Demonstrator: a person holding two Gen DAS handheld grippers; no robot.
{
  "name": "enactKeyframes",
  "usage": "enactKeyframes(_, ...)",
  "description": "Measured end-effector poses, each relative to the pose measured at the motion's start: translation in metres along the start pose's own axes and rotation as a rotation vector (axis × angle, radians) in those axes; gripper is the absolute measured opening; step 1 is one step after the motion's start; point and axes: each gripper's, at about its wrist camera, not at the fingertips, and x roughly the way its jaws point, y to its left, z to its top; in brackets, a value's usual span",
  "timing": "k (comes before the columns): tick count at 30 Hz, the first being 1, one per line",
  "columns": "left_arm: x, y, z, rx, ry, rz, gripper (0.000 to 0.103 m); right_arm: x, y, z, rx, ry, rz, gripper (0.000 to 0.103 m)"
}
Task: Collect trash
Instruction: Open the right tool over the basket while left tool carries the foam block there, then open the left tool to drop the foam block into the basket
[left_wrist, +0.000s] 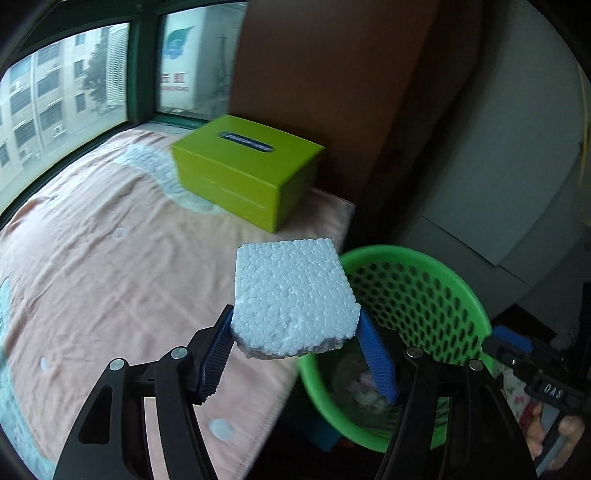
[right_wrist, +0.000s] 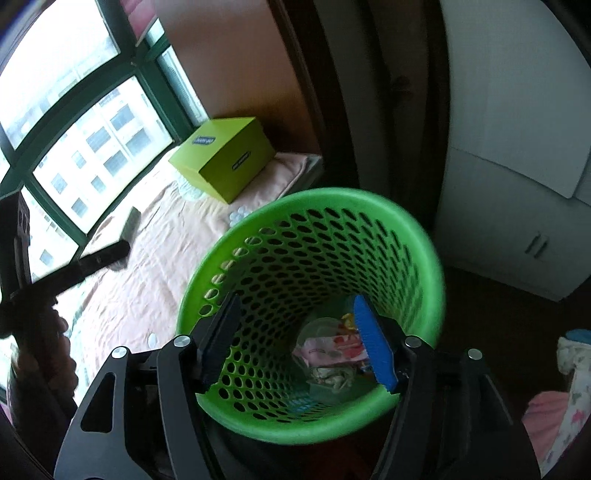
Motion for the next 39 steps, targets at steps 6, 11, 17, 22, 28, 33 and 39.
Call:
enactKeyframes(6,0.009,-0.031,-0.012,0.040,0.037,-0.038,0.063,-0.014,-0.008,-0.003,0.012,-0.029,-0.006,0.069)
enactKeyframes(11,0.015,-0.048,-0.020,0.057,0.066,-0.058,0.063,-0.017,-0.010,-0.005,0.008,-0.040,-0.004,0.072)
enactKeyframes(17,0.018,-0.060,-0.023,0.077,0.078,-0.067,0.070,-0.023,-0.010,-0.007,0.001,-0.055,-0.004,0.074)
enactKeyframes(22,0.014,-0.064,-0.025,0.079,0.068,-0.068,0.079,-0.025,-0.010,-0.009,0.002,-0.059,-0.001,0.075)
enactKeyframes(28,0.000,-0.054,-0.027,0.042,0.043,-0.048,0.083,-0.028,-0.005,-0.009,-0.009,-0.065,0.012,0.077)
enactKeyframes(33,-0.023,-0.037,-0.028,0.003,-0.003,-0.008,0.087,-0.026,0.006,-0.011,-0.029,-0.064,0.035,0.078)
enactKeyframes(39,-0.052,-0.016,-0.032,-0.044,-0.059,0.065,0.094,-0.023,0.026,-0.010,-0.061,-0.066,0.078,0.081)
